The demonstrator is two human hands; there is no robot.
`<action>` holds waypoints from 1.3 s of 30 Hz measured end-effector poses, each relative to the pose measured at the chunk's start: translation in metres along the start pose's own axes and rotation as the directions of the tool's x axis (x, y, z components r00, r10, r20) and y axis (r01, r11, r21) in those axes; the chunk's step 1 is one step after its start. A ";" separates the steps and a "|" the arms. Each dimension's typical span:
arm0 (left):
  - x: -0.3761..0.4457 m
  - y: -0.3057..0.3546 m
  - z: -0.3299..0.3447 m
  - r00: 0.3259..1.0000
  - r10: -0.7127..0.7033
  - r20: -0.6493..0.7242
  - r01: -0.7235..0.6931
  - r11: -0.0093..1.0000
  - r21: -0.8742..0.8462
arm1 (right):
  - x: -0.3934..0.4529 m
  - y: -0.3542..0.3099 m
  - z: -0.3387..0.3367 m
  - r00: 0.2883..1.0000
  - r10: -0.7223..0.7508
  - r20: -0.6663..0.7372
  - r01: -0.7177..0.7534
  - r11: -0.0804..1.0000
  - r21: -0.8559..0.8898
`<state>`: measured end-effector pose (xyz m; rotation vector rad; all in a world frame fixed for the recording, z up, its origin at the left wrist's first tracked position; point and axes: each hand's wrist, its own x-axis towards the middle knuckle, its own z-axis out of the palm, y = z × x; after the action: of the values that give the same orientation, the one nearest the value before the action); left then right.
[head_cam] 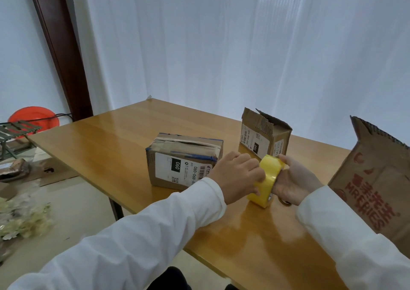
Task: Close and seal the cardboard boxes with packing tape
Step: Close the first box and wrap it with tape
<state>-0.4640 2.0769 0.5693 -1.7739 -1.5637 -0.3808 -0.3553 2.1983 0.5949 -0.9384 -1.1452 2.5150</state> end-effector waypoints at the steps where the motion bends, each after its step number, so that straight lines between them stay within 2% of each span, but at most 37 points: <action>1: 0.001 -0.001 0.001 0.999 -0.047 -0.016 0.047 0.999 0.020 | 0.000 -0.002 -0.002 1.000 0.003 0.010 -0.003 1.000 0.004; 3: 0.002 -0.005 0.002 0.995 -0.085 -0.050 0.086 0.996 0.030 | 0.000 -0.004 -0.003 1.000 0.006 0.021 -0.006 1.000 0.012; 7: 0.001 -0.006 0.006 0.984 -0.070 -0.163 0.079 0.996 0.050 | 0.000 -0.007 -0.004 1.000 -0.020 0.017 0.018 0.997 0.075; 10: -0.003 -0.004 0.009 0.976 -0.131 -0.172 0.132 0.991 -0.004 | 0.002 -0.007 -0.005 1.000 -0.016 0.026 0.013 0.994 0.106; 14: 0.006 -0.005 0.002 0.965 -0.259 -0.046 0.252 0.961 -0.115 | 0.007 -0.007 -0.008 0.999 -0.023 0.024 0.020 0.994 0.105; 16: 0.014 -0.002 -0.005 0.945 -0.309 0.110 0.324 0.930 -0.173 | 0.008 -0.007 -0.009 0.999 -0.027 0.017 0.025 0.994 0.104; 18: 0.020 -0.001 -0.011 0.910 -0.328 0.254 0.379 0.907 -0.186 | 0.008 -0.008 -0.009 0.999 -0.030 0.012 0.029 0.995 0.100; 21: 0.025 -0.002 -0.018 0.882 -0.307 0.357 0.376 0.915 -0.144 | 0.007 -0.009 -0.009 1.000 -0.018 0.022 0.016 0.996 0.084; 23: 0.025 -0.001 -0.019 0.889 -0.282 0.362 0.344 0.931 -0.121 | 0.008 -0.008 -0.009 0.999 -0.020 0.031 0.017 0.996 0.088; 29: 0.025 -0.001 -0.018 0.893 -0.324 0.314 0.377 0.918 -0.123 | 0.011 -0.008 -0.011 0.999 -0.023 0.045 0.018 0.996 0.093; 33: 0.029 -0.001 -0.019 0.870 -0.353 0.345 0.422 0.894 -0.149 | 0.014 -0.008 -0.013 0.998 -0.012 0.062 0.006 0.996 0.091; 36: 0.027 0.003 -0.016 0.866 -0.335 0.372 0.411 0.900 -0.144 | 0.018 -0.008 -0.016 0.999 -0.036 0.034 0.032 0.994 0.107; 39: 0.023 0.007 -0.012 0.852 -0.382 0.358 0.457 0.877 -0.151 | 0.017 -0.008 -0.017 0.999 -0.034 0.012 0.033 0.993 0.114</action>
<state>-0.4498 2.0859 0.5902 -1.7101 -2.2375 -0.5235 -0.3584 2.2214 0.5843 -0.8667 -1.0009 2.5334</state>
